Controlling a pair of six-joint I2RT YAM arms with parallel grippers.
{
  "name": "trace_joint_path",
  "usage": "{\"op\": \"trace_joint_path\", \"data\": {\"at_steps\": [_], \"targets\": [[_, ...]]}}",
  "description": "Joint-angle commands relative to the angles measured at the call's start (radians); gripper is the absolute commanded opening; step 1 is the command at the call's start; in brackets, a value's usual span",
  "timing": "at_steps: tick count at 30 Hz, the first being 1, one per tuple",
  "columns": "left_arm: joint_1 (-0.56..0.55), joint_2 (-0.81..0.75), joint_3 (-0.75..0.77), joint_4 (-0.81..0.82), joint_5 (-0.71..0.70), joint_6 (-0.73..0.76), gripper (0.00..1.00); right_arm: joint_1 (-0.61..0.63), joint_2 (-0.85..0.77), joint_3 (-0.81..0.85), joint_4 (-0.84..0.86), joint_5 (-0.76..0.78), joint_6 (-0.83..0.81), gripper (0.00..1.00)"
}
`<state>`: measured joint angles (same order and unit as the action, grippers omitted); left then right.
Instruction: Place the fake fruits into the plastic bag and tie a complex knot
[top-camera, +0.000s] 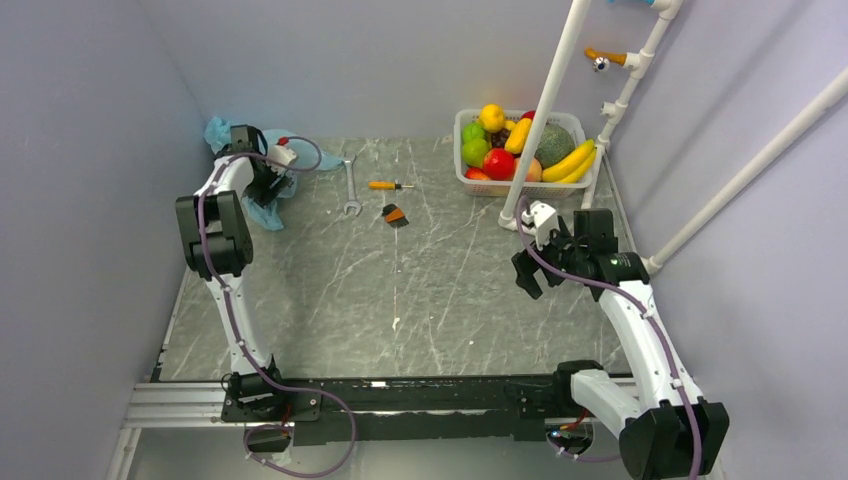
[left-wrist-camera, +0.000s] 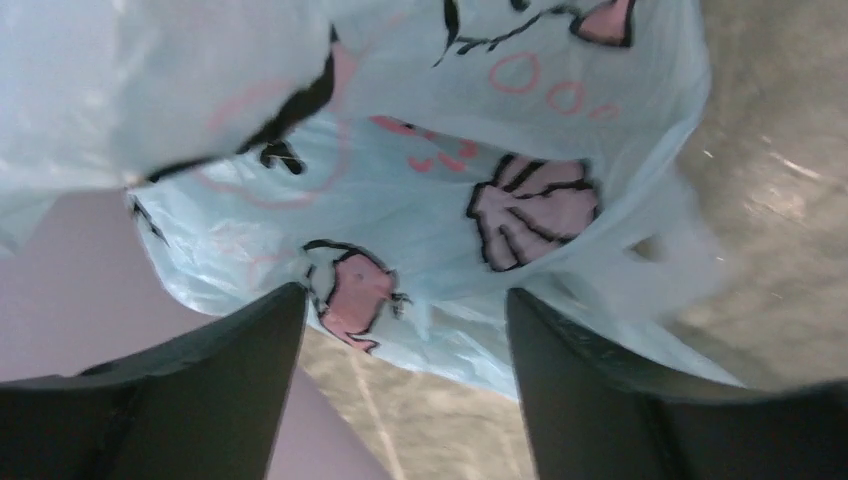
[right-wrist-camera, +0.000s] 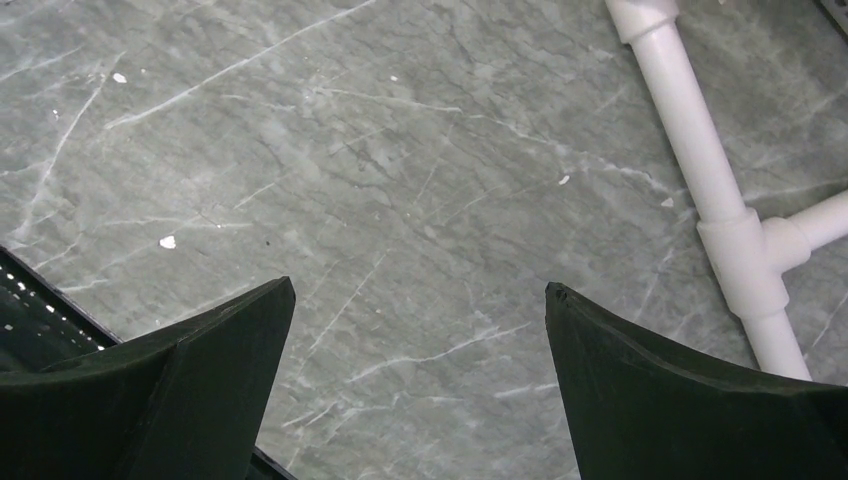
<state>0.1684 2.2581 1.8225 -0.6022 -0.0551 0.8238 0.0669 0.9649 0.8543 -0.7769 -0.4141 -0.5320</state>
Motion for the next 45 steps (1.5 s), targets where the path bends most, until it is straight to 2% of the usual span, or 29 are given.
{"op": "trace_joint_path", "data": {"at_steps": [1,3,4,5,9,12,16,20,24,31,35,39,42,45], "targets": [[0.005,0.069,0.037,0.072,-0.039,0.071,0.66,0.037,-0.011,0.044,0.022,-0.034,-0.017,1.00],[0.005,0.067,0.035,0.056,0.007,0.066,0.44,0.066,-0.013,0.047,0.036,-0.039,-0.005,1.00],[0.005,0.057,0.036,0.035,0.037,0.056,0.18,0.082,-0.014,0.047,0.044,-0.041,0.002,1.00],[0.004,0.034,0.033,0.008,0.065,0.031,0.01,0.096,-0.013,0.048,0.053,-0.047,0.009,1.00],[0.005,-0.177,-0.082,-0.078,0.260,-0.019,0.00,0.160,-0.008,0.056,0.090,-0.059,0.042,1.00],[0.005,-0.376,-0.185,-0.147,0.394,-0.035,0.00,0.256,-0.037,0.054,0.182,-0.033,0.079,1.00],[0.005,-0.569,-0.225,-0.338,0.586,-0.058,0.00,0.393,-0.068,0.054,0.392,-0.020,0.140,1.00],[-0.011,-0.685,-0.205,-0.590,0.804,-0.010,0.00,0.556,-0.003,0.131,0.525,0.046,0.146,1.00],[-0.073,-0.791,-0.220,-0.697,0.917,-0.034,0.00,0.727,0.044,0.184,0.626,0.118,0.032,1.00],[-0.229,-0.935,-0.256,-0.631,0.969,-0.283,0.00,1.079,0.114,0.233,0.752,0.314,-0.243,1.00],[-0.314,-0.952,-0.246,-0.639,1.024,-0.346,0.00,1.154,0.195,0.239,0.847,0.387,-0.295,1.00],[-0.434,-0.970,-0.241,-0.658,1.024,-0.352,0.00,1.161,0.276,0.244,0.946,0.454,-0.320,1.00],[-0.472,-0.973,-0.225,-0.702,1.088,-0.332,0.00,1.161,0.328,0.244,0.964,0.512,-0.314,0.99],[-0.475,-0.958,-0.176,-0.779,1.185,-0.282,0.00,1.156,0.334,0.198,0.969,0.544,-0.296,0.91]]}}
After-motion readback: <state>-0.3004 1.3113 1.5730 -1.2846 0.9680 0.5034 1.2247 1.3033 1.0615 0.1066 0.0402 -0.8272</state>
